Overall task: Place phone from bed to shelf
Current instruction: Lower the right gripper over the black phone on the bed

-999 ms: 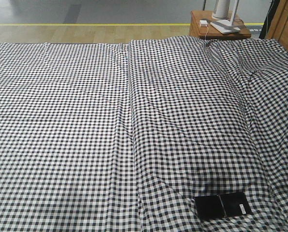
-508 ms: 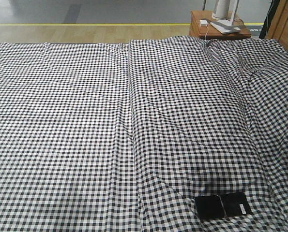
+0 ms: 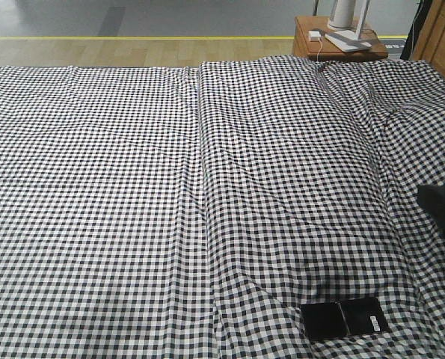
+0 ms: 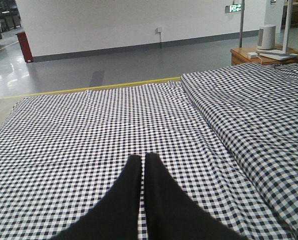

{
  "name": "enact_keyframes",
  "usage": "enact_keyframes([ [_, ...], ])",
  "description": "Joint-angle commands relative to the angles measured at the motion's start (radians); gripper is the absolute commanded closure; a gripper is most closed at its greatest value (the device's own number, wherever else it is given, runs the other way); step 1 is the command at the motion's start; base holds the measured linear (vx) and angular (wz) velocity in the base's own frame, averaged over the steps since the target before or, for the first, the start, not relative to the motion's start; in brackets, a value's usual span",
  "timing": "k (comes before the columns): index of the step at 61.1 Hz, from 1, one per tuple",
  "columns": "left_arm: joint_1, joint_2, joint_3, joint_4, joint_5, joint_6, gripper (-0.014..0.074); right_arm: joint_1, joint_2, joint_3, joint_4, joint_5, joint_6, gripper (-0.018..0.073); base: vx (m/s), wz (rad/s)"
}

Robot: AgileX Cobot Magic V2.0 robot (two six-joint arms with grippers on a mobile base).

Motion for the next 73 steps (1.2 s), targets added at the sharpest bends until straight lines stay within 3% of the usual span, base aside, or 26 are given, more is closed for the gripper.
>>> enact_keyframes([
  [1, -0.002, -0.004, -0.026, -0.005, -0.070, -0.004, 0.0596, -0.006, 0.019, -0.043, 0.001, -0.027, -0.001, -0.0156, 0.00, 0.00],
  [10, -0.002, -0.004, -0.026, -0.005, -0.070, -0.004, 0.0596, -0.044, 0.085, -0.147, -0.004, 0.115, 0.065, -0.0148, 0.00, 0.00],
  [19, -0.002, -0.004, -0.026, -0.005, -0.070, -0.004, 0.0596, -0.202, 0.183, -0.275, 0.005, 0.274, 0.050, -0.0144, 0.00, 0.00],
  [27, -0.002, -0.004, -0.026, -0.005, -0.070, -0.004, 0.0596, -0.345, 0.304, -0.344, 0.089, 0.362, -0.055, -0.0138, 0.00, 0.00],
  [39, -0.002, -0.004, -0.026, -0.005, -0.070, -0.004, 0.0596, -0.461, 0.535, -0.376, 0.213, 0.368, -0.240, -0.0125, 0.00, 0.00],
  [50, -0.002, -0.004, -0.026, -0.005, -0.070, -0.004, 0.0596, -0.535, 0.759, -0.421, 0.330, 0.345, -0.403, -0.0114, 0.00, 0.00],
  [60, -0.002, -0.004, -0.026, -0.005, -0.070, -0.004, 0.0596, -0.588, 0.960, -0.476, 0.455, 0.404, -0.567, -0.0105, 0.00, 0.01],
  [73, -0.002, -0.004, -0.026, -0.005, -0.070, -0.004, 0.0596, -0.604, 1.211, -0.541, 0.506, 0.455, -0.687, -0.0093, 0.00, 0.00],
])
